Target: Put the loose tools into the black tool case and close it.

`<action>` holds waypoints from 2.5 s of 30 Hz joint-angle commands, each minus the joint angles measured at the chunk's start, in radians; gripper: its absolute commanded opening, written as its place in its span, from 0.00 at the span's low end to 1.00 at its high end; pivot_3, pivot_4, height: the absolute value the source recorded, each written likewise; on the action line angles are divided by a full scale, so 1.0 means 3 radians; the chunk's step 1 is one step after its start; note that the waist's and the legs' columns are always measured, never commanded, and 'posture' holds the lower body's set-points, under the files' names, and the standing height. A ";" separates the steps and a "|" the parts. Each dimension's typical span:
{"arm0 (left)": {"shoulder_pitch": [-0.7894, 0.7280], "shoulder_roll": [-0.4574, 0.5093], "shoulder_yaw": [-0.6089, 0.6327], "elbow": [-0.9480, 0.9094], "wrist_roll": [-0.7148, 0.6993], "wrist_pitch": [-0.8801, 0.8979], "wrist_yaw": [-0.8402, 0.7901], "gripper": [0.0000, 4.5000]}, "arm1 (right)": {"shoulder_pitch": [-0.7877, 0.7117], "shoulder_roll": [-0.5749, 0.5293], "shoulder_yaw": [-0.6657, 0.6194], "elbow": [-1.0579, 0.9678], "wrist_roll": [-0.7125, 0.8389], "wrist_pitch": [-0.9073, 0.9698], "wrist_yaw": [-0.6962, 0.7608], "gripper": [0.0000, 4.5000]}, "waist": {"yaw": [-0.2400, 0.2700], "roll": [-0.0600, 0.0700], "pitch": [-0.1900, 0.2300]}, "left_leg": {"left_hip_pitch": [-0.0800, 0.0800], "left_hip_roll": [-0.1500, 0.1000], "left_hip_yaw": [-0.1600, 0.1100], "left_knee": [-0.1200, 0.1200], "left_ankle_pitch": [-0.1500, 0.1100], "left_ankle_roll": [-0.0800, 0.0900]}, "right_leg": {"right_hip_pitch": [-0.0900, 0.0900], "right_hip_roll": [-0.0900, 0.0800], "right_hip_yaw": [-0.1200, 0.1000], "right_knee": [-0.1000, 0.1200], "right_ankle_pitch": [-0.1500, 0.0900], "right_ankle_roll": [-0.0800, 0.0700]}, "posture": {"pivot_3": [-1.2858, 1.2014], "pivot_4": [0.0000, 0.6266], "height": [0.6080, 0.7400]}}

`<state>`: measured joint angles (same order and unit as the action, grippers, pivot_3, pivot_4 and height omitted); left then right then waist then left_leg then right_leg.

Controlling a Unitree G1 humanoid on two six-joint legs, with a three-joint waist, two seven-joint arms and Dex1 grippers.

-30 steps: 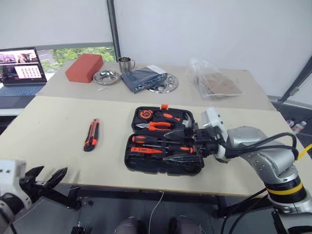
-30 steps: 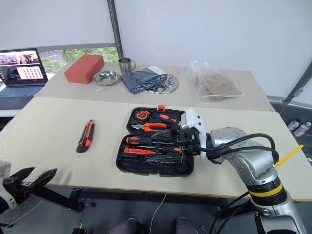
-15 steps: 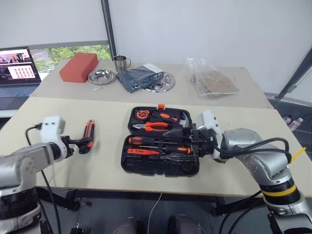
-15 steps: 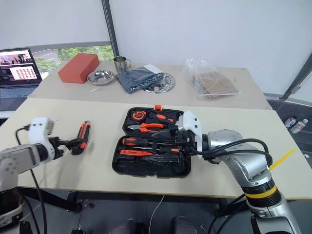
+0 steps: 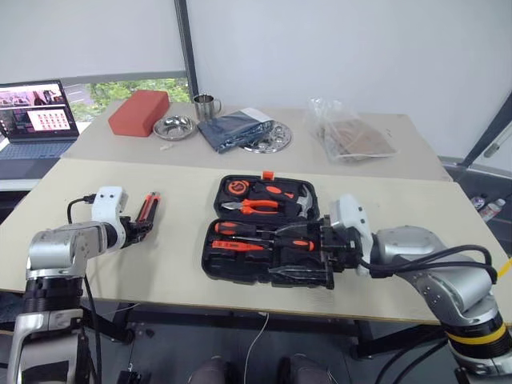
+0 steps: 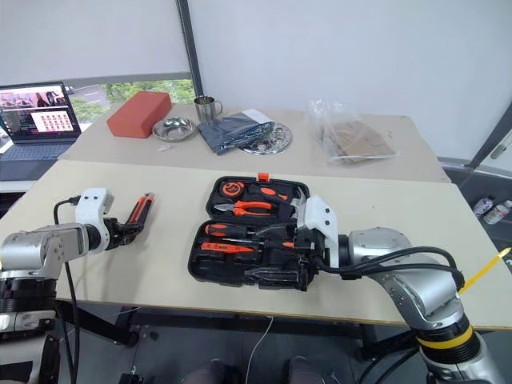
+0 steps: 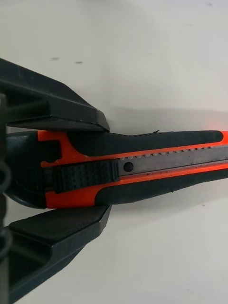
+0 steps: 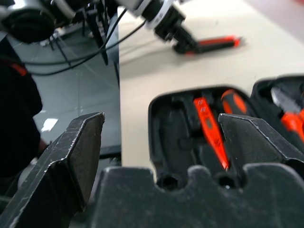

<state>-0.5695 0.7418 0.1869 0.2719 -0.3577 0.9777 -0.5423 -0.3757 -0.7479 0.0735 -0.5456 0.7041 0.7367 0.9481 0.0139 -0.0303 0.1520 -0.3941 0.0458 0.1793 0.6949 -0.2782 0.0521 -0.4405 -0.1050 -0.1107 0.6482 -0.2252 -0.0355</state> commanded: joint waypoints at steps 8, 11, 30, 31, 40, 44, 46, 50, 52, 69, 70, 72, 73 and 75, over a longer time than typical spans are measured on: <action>-0.0572 0.0717 -0.1059 -0.0634 -0.0214 -0.1397 -0.3227 0.39 | 0.0796 -0.0512 -0.0711 -0.0472 0.0013 -0.0038 -0.0026 1.00 | -0.0003 -0.0008 0.0003 | -0.0041 -0.0012 0.0001 0.0003 0.0018 0.0044 | -0.0034 0.0017 -0.0040 -0.0003 -0.0005 0.0009 | 0.52 0.24 0.97; -0.0693 0.0733 -0.1519 -0.0734 -0.0188 -0.1648 -0.3568 0.39 | 0.1109 -0.0556 -0.0909 -0.0627 0.0002 -0.0049 -0.0117 1.00 | 0.0002 -0.0008 0.0004 | -0.0043 -0.0011 0.0002 0.0007 0.0018 0.0045 | -0.0033 0.0025 -0.0036 -0.0003 -0.0010 0.0015 | 0.52 0.24 0.97; -0.1129 -0.0037 -0.2505 0.0142 0.0433 -0.2067 -0.3551 0.39 | 0.1789 -0.0378 -0.1331 -0.1182 0.0169 0.0042 -0.0858 1.00 | 0.0003 -0.0009 0.0004 | -0.0046 0.0000 -0.0029 0.0054 0.0011 0.0067 | -0.0004 0.0043 -0.0004 -0.0002 -0.0024 0.0042 | 0.52 0.24 0.97; -0.1128 -0.0081 -0.2472 0.0170 0.0436 -0.2063 -0.3550 0.50 | 0.1786 -0.0382 -0.1330 -0.1175 0.0171 0.0038 -0.0862 1.00 | 0.0002 -0.0009 0.0004 | -0.0046 -0.0001 -0.0029 0.0055 0.0010 0.0069 | -0.0003 0.0042 -0.0003 -0.0002 -0.0024 0.0043 | 0.52 0.24 0.97; -0.1136 -0.0223 -0.2155 0.0173 0.0266 -0.1918 -0.3574 0.98 | 0.1710 -0.0414 -0.1252 -0.1087 0.0179 0.0012 -0.0850 1.00 | 0.0009 -0.0009 0.0004 | -0.0047 -0.0002 -0.0035 0.0063 0.0001 0.0083 | 0.0003 0.0037 0.0005 -0.0003 -0.0022 0.0049 | 0.52 0.24 0.97; -0.1125 -0.0256 -0.2013 0.0196 0.0327 -0.1940 -0.3537 0.98 | 0.1644 -0.0417 -0.1205 -0.1021 0.0165 0.0005 -0.0825 1.00 | -0.0003 -0.0009 0.0004 | -0.0046 -0.0002 -0.0035 0.0063 0.0001 0.0083 | 0.0002 0.0040 0.0007 -0.0003 -0.0022 0.0049 | 0.52 0.24 0.97; -0.1092 -0.0300 -0.1951 0.0190 0.0335 -0.1935 -0.3461 0.93 | 0.1593 -0.0414 -0.1162 -0.0982 0.0150 -0.0003 -0.0820 1.00 | -0.0003 -0.0009 0.0004 | -0.0046 -0.0002 -0.0034 0.0064 0.0001 0.0083 | 0.0003 0.0040 0.0008 -0.0002 -0.0022 0.0049 | 0.52 0.24 0.97; -0.0963 -0.0328 -0.1986 0.0129 0.0434 -0.2035 -0.3423 0.71 | 0.1527 -0.0419 -0.1110 -0.0934 0.0132 -0.0018 -0.0804 1.00 | -0.0002 -0.0009 0.0004 | -0.0046 -0.0004 -0.0034 0.0064 0.0001 0.0083 | 0.0003 0.0039 0.0008 -0.0003 -0.0021 0.0049 | 0.52 0.24 0.97; -0.0909 -0.0323 -0.2011 0.0090 0.0483 -0.2079 -0.3449 0.56 | 0.1511 -0.0426 -0.1105 -0.0915 0.0128 -0.0023 -0.0793 1.00 | -0.0003 -0.0009 0.0004 | -0.0045 -0.0004 -0.0034 0.0064 0.0001 0.0083 | 0.0004 0.0039 0.0010 -0.0003 -0.0021 0.0049 | 0.52 0.24 0.97; -0.0667 -0.0286 -0.2369 0.0242 0.1130 -0.2828 -0.3473 0.03 | 0.1645 -0.0403 -0.1213 -0.0977 0.0170 -0.0002 -0.0815 1.00 | 0.0001 -0.0001 -0.0001 | -0.0036 -0.0005 -0.0034 0.0065 0.0000 0.0084 | 0.0012 0.0037 0.0012 -0.0003 -0.0019 0.0046 | 0.52 0.24 0.97; -0.0662 -0.0288 -0.2367 0.0268 0.1164 -0.2877 -0.3443 0.03 | 0.1653 -0.0403 -0.1223 -0.0976 0.0174 -0.0003 -0.0820 1.00 | -0.0003 0.0003 -0.0004 | -0.0035 -0.0005 -0.0034 0.0064 0.0000 0.0084 | 0.0013 0.0037 0.0012 -0.0003 -0.0019 0.0046 | 0.52 0.24 0.97; -0.0704 -0.0330 -0.2305 0.0331 0.1167 -0.2888 -0.3369 0.03 | 0.1674 -0.0408 -0.1240 -0.0972 0.0170 -0.0008 -0.0827 1.00 | -0.0004 0.0011 -0.0010 | -0.0033 -0.0004 -0.0034 0.0064 0.0000 0.0084 | 0.0014 0.0037 0.0014 -0.0002 -0.0020 0.0046 | 0.52 0.24 0.97; -0.0736 -0.0352 -0.2233 0.0335 0.1098 -0.2857 -0.3370 0.03 | 0.1697 -0.0414 -0.1260 -0.0972 0.0161 -0.0009 -0.0829 1.00 | -0.0003 0.0015 -0.0013 | -0.0032 -0.0004 -0.0034 0.0064 0.0000 0.0085 | 0.0015 0.0037 0.0015 -0.0002 -0.0020 0.0047 | 0.52 0.24 0.97; -0.0784 -0.0383 -0.2046 0.0295 0.0883 -0.2733 -0.3405 0.03 | 0.1778 -0.0434 -0.1349 -0.0971 0.0155 0.0007 -0.0823 1.00 | -0.0003 0.0019 -0.0016 | -0.0029 -0.0004 -0.0034 0.0064 -0.0003 0.0089 | 0.0018 0.0036 0.0015 -0.0002 -0.0022 0.0052 | 0.52 0.24 0.97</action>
<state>-0.8043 0.6235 -0.4584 0.3424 -0.0854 0.1219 -1.5799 0.1447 -0.8704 -0.2786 -0.8148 0.7488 0.7506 0.7051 0.0131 -0.0245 0.1473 -0.4030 0.0446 0.1690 0.7143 -0.2793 0.0793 -0.4353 -0.0941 -0.1059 0.6477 -0.2315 -0.0191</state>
